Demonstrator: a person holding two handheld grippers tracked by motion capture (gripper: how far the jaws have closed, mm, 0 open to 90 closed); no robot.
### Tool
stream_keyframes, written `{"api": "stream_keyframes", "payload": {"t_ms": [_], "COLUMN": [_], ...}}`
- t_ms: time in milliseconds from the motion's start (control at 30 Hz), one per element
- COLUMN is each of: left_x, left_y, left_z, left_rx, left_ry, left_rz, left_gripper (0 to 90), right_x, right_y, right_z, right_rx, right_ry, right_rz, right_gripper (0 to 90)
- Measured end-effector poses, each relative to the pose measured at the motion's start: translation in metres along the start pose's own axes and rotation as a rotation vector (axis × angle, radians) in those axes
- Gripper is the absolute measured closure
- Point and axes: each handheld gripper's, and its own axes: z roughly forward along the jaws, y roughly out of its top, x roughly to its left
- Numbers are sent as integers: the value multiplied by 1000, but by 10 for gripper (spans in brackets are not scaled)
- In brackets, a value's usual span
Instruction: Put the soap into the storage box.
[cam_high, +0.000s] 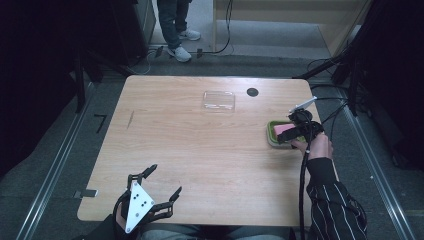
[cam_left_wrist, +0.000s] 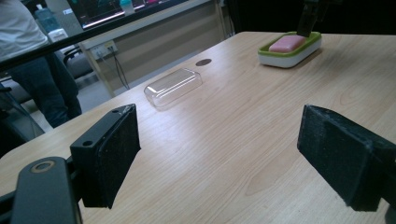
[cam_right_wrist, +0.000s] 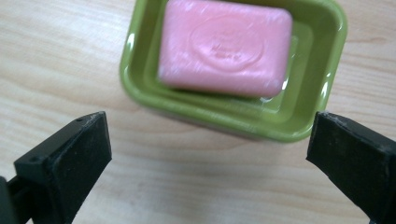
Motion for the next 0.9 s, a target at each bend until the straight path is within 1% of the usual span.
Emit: {"api": "stream_keyframes", "payload": {"t_ms": [367, 467, 667, 900], "left_x": [0, 0, 0, -1], "left_y": [0, 0, 0, 0], "left_z": [0, 0, 0, 0], "left_rx": [-4, -4, 2, 1], "left_ry": [0, 0, -1, -2], "left_rz": [-2, 0, 3, 5], "left_gripper": [136, 136, 136, 136], "right_x": [19, 23, 26, 32], "right_y": [-17, -22, -35, -52], "right_z": [-11, -13, -15, -13], "right_rx": [20, 27, 39, 73], "right_ry": [18, 21, 21, 22], "right_rz": [-76, -88, -113, -144], "right_gripper": [2, 1, 0, 0]}}
